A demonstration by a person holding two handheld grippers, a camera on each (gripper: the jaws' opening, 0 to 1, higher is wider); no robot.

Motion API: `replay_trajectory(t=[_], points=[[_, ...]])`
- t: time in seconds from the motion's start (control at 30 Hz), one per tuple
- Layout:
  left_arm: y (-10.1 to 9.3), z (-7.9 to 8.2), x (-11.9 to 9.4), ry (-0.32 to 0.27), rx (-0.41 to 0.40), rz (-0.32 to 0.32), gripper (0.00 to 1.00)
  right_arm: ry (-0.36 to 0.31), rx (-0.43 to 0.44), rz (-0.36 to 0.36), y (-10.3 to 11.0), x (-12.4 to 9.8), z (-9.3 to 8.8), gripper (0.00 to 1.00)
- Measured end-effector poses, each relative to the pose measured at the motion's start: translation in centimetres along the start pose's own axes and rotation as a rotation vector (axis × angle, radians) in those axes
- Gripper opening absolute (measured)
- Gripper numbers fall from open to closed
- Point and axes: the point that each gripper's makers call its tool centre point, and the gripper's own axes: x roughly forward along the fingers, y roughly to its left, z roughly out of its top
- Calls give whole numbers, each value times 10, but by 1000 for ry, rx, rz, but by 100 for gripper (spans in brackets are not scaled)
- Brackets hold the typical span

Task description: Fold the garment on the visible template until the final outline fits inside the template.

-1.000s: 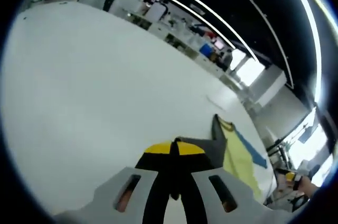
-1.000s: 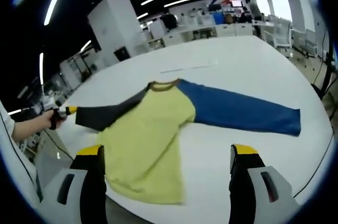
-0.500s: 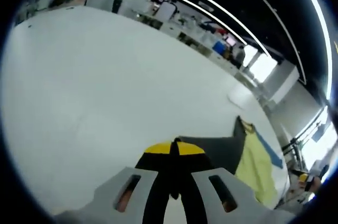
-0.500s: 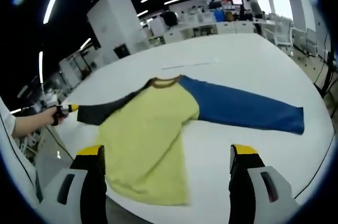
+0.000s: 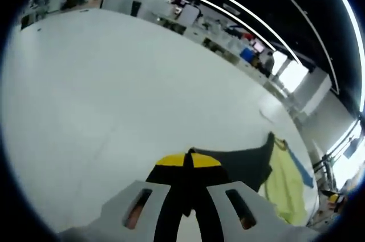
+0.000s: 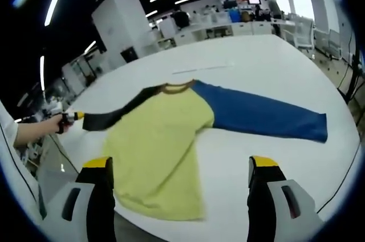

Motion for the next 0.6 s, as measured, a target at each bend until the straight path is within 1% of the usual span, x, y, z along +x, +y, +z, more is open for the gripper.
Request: replay_trajectory(t=[0.2, 0.43, 0.6], points=[[14, 3, 3, -13, -28, 35, 0, 9, -3, -3, 0, 0, -1, 98], [30, 5, 7, -36, -83, 80, 0, 5, -8, -6, -1, 2, 5, 98], [38, 8, 9, -40, -94, 99, 0, 16, -11, -8, -1, 3, 3, 98]])
